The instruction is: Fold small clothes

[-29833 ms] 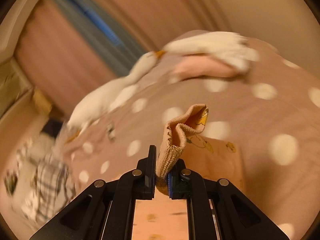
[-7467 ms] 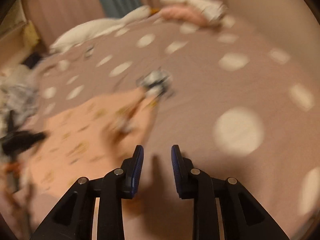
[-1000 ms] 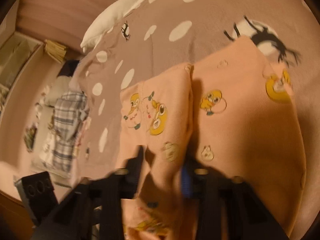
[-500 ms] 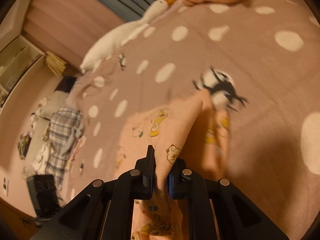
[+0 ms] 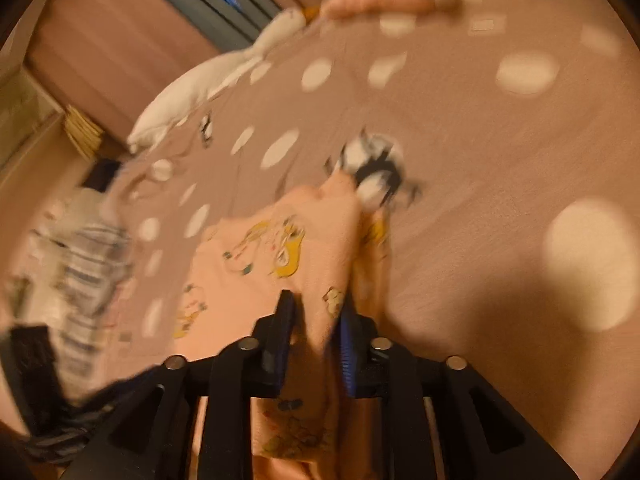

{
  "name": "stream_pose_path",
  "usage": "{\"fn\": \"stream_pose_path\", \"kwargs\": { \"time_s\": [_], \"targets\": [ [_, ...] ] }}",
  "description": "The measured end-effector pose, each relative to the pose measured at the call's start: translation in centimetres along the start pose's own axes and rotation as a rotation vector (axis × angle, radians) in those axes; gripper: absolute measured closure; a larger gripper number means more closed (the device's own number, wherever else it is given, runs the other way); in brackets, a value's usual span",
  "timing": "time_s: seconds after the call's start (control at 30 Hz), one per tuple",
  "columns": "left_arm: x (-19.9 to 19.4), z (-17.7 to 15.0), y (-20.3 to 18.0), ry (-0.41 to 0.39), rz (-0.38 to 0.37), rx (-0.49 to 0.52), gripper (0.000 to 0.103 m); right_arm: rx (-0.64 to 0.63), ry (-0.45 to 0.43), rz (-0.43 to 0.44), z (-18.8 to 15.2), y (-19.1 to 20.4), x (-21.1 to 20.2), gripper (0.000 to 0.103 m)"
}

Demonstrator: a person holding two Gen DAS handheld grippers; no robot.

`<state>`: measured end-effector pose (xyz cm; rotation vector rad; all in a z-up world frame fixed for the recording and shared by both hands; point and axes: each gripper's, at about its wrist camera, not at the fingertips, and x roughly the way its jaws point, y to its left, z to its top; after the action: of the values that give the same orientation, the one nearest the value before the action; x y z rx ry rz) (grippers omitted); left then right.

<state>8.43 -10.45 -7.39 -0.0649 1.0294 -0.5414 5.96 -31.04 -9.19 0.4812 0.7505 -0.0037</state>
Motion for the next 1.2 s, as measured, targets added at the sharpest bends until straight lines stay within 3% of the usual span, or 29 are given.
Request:
{"fn": "stream_pose_path", "kwargs": {
  "time_s": [0.1, 0.37, 0.57, 0.63, 0.77, 0.83, 0.93, 1.03, 1.2],
  "targets": [
    [0.7, 0.1, -0.6, -0.002, 0.038, 0.034, 0.052, -0.053, -0.086, -0.068, -0.3, 0.9, -1.9, 0.082],
    [1.9, -0.2, -0.7, 0.016, 0.081, 0.063, 0.052, -0.220, -0.063, 0.140, -2.2, 3.9, -2.5, 0.082],
    [2.1, -0.2, -0.8, 0.025, 0.089, 0.071, 0.052, -0.256, 0.000, 0.032, -2.8, 3.9, -0.3, 0.082],
    [2.2, -0.2, -0.9, 0.029, 0.089, 0.071, 0.052, -0.248, 0.010, -0.015, -3.2, 2.9, -0.3, 0.083],
    [2.3, 0.3, -0.9, 0.027, 0.090, 0.065, 0.052, -0.227, 0.006, -0.026, -3.6, 1.6, -0.8, 0.083],
    [2.3, 0.9, -0.8, 0.021, 0.089, 0.055, 0.052, -0.234, 0.002, -0.091, -3.9, 1.4, -0.9, 0.083],
    [2.3, 2.5, -0.3, -0.026, 0.095, 0.043, 0.052, -0.189, 0.008, -0.052, -4.0, 0.4, -1.3, 0.083],
    [2.9, 4.4, 0.7, -0.047, 0.078, 0.003, 0.052, -0.207, -0.045, -0.039, -4.0, 0.9, -2.6, 0.083],
    [5.4, 6.2, 2.3, -0.004, 0.081, -0.059, 0.052, -0.278, -0.097, 0.083, -4.2, 3.0, -4.1, 0.083]
  ]
}}
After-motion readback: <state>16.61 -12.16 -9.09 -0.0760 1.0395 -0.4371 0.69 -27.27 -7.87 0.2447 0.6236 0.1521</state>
